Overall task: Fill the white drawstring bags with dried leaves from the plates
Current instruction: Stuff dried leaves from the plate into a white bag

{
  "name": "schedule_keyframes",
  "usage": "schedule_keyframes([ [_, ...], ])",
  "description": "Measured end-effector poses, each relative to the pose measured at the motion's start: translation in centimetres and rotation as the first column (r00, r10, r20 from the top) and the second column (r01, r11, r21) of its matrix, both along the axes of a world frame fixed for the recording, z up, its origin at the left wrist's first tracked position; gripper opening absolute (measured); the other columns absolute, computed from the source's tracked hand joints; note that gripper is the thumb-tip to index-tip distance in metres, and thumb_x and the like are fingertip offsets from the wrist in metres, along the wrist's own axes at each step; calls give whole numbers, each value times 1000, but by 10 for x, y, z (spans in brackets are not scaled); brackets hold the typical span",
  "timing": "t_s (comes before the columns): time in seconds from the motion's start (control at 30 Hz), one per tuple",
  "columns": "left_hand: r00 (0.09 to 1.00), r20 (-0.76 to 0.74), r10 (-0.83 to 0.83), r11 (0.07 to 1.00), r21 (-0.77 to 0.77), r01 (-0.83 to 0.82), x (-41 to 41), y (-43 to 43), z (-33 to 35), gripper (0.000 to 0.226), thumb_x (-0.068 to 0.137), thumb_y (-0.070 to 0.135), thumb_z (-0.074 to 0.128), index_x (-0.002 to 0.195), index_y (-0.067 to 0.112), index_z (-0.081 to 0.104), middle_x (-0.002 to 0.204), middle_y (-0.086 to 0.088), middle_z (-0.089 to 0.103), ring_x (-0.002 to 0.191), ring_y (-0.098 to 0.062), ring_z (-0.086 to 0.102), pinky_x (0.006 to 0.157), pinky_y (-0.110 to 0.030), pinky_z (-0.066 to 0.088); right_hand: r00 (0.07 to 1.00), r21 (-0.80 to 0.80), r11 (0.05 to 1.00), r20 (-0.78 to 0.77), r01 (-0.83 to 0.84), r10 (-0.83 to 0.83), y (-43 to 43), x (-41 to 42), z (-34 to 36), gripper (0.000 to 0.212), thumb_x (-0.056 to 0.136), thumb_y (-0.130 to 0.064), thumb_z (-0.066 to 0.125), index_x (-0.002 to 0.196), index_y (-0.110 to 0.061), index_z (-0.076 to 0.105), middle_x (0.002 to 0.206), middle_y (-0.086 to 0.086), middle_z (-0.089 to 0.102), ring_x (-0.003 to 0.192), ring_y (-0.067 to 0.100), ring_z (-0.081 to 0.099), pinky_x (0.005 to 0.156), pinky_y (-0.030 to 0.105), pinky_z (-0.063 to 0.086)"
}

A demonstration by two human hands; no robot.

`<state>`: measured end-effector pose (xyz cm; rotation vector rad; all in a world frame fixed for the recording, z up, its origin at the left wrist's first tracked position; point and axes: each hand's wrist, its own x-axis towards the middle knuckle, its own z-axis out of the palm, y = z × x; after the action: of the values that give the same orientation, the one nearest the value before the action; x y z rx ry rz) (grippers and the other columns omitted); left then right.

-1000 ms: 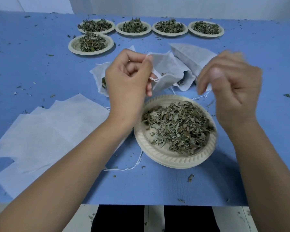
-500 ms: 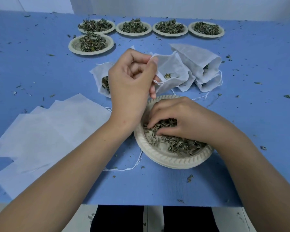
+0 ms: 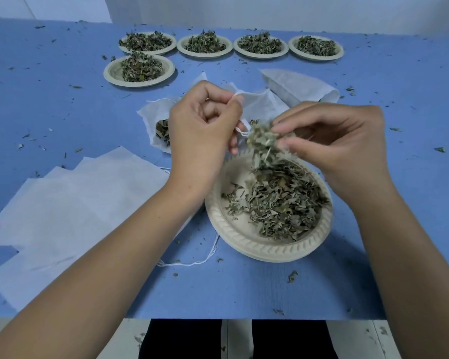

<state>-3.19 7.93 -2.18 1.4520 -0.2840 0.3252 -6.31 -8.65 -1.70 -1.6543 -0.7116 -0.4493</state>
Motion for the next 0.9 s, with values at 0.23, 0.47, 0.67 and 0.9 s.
schedule_keyframes([
  [0.23,995,-32,-90,993,70,92,-4,-5,-4,22,92,1,60,73,12,56,48,5,58,33,-6,46,36,-19,39,951,167,937,-33,307,-306,15,-1,-1,26,75,1,76,89,-19,69,78,-19,71,77,0,68,73,14,51],
  [0.47,995,-37,-95,995,8,95,-7,-6,0,20,92,4,64,75,9,56,47,4,57,33,-7,44,37,-20,39,878,-85,879,147,470,-455,15,-2,-8,14,79,-2,76,88,-12,73,82,0,72,78,11,70,74,24,54],
  [0.67,994,-43,-98,995,33,99,-8,-7,-1,19,92,4,63,75,10,57,49,2,58,34,-8,44,37,-20,38,873,-392,790,330,472,-358,15,4,-13,16,78,10,63,89,2,71,88,12,70,79,23,65,76,25,50],
  [0.9,996,-65,-66,998,11,67,-5,-6,0,20,92,3,62,74,11,57,48,2,58,34,-8,44,37,-20,39,924,-367,857,263,363,-278,11,3,-8,17,81,16,54,93,4,58,98,18,56,91,28,56,78,37,49],
])
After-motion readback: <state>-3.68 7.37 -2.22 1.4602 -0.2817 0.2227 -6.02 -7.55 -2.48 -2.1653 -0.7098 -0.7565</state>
